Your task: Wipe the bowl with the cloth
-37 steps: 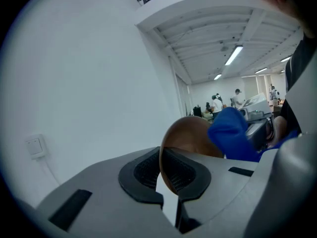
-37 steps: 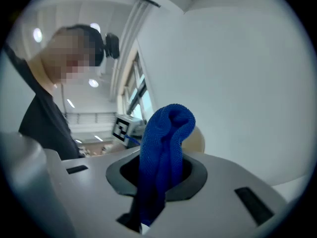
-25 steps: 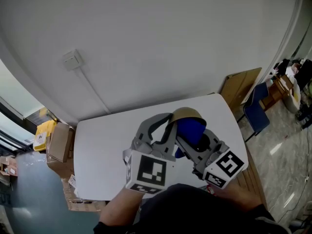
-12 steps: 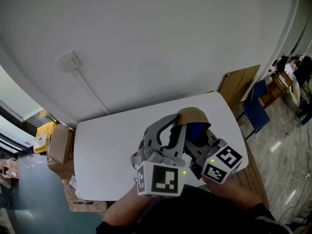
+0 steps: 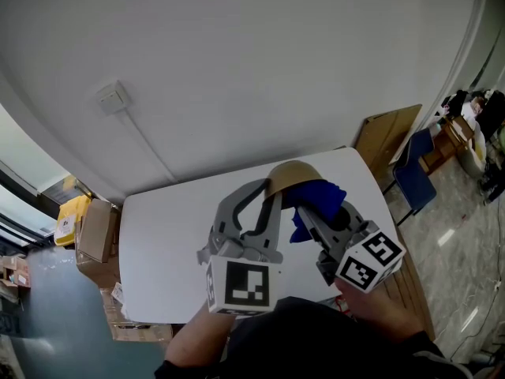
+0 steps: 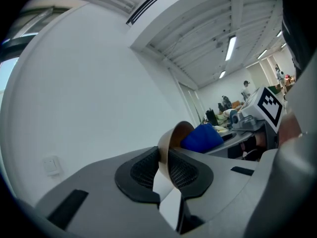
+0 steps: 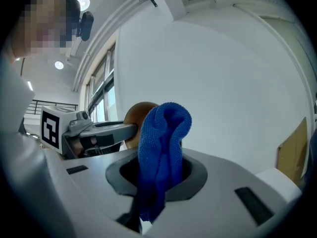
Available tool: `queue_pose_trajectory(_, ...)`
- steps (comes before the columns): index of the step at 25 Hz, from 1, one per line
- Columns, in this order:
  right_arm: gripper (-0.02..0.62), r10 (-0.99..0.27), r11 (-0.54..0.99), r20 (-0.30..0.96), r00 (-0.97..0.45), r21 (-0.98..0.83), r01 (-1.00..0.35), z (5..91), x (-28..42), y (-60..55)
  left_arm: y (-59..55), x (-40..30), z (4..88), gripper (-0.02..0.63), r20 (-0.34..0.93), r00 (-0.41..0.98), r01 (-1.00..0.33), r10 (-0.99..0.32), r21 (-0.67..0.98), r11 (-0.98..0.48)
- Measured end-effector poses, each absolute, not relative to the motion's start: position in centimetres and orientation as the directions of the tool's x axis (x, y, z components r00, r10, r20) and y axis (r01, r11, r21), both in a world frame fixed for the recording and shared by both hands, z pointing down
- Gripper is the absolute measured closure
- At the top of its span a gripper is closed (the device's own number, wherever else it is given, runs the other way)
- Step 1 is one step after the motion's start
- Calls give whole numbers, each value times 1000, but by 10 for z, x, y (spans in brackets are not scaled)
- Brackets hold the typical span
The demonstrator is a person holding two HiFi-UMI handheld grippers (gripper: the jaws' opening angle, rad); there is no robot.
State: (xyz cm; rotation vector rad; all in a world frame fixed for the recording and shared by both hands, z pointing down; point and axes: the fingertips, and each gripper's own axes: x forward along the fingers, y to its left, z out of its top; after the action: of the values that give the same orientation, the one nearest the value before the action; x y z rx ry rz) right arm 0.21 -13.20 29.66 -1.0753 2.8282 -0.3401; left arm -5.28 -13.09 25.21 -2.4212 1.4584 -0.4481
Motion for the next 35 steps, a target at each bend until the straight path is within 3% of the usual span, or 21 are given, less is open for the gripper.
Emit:
queue_pose_trajectory(8, 526, -691, 706, -67, -720, -279, -651, 285, 0, -137, -113, -12, 265, 546, 117, 474, -734, -873, -495, -465)
queue_pose_trajectory(19, 526, -617, 774, 1, -787, -181, -607, 300, -22, -121, -114, -16, 264, 543, 127, 520, -745, -844, -417, -521)
queue_pose_trajectory(26, 526, -671, 726, 26, -741, -184, -663, 306, 3, -130, -121, -32, 267, 549, 134, 484, -759, -865, -427, -490)
queue_pose_trajectory(35, 525, -678, 722, -3, -735, -193, -665, 298, 0, -133, -117, -24, 281, 537, 191, 537, -719, -821, -406, -564)
